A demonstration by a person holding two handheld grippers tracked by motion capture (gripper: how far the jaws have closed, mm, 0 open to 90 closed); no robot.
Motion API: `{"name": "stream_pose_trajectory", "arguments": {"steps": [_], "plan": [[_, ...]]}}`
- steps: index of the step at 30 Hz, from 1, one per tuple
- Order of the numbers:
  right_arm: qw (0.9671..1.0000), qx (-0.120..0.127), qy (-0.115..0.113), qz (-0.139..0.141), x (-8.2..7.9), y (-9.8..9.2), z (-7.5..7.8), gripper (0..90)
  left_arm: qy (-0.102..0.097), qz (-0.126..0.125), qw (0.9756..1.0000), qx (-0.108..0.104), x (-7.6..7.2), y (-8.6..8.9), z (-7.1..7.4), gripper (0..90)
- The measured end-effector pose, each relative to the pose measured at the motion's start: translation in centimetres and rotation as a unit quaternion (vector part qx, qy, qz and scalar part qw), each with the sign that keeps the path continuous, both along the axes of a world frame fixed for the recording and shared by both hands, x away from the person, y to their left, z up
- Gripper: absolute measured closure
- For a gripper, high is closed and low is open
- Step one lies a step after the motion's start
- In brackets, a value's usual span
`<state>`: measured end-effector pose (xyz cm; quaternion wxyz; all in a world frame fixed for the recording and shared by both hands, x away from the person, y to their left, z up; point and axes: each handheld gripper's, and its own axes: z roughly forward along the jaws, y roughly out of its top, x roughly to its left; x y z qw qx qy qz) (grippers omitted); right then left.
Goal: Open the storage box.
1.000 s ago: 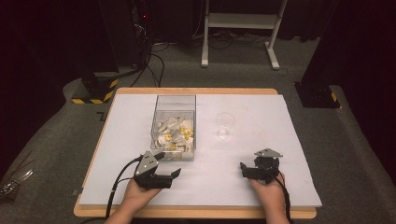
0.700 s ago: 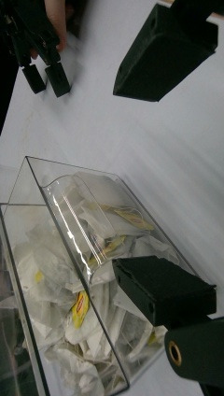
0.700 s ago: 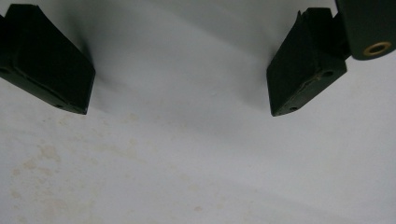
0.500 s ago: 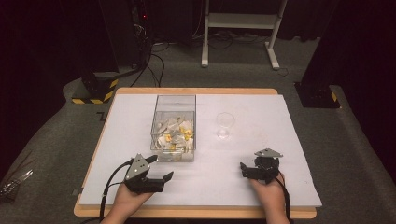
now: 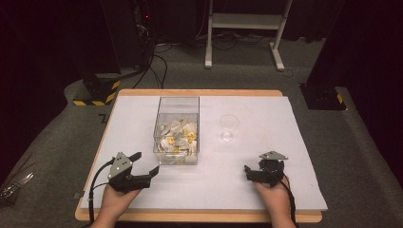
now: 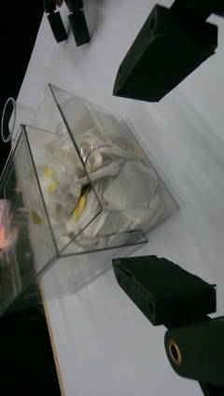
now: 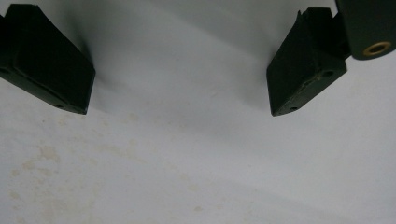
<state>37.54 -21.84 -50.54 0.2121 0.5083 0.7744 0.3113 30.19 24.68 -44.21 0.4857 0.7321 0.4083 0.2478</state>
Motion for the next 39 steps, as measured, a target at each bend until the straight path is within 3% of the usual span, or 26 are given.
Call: {"name": "stream_pose_trajectory", "arguments": {"steps": [8,18,27,39], "plan": [[1.0000,0.000,0.000,0.000,0.0,0.0,0.0,7.7,-0.001,0.014,0.9997,-0.022,1.7,1.1,0.3,15.3],[1.0000,0.000,0.000,0.000,0.0,0.0,0.0,7.7,-0.012,0.015,0.9997,-0.015,4.6,0.7,0.6,15.3],[1.0000,0.000,0.001,0.000,0.0,0.0,0.0,7.7,-0.014,0.018,0.9994,-0.026,6.9,0.1,0.2,15.6],[1.0000,-0.001,0.000,0.001,0.0,0.0,0.0,7.8,-0.006,0.023,0.9996,-0.017,8.3,-0.5,-1.2,15.7]]}}
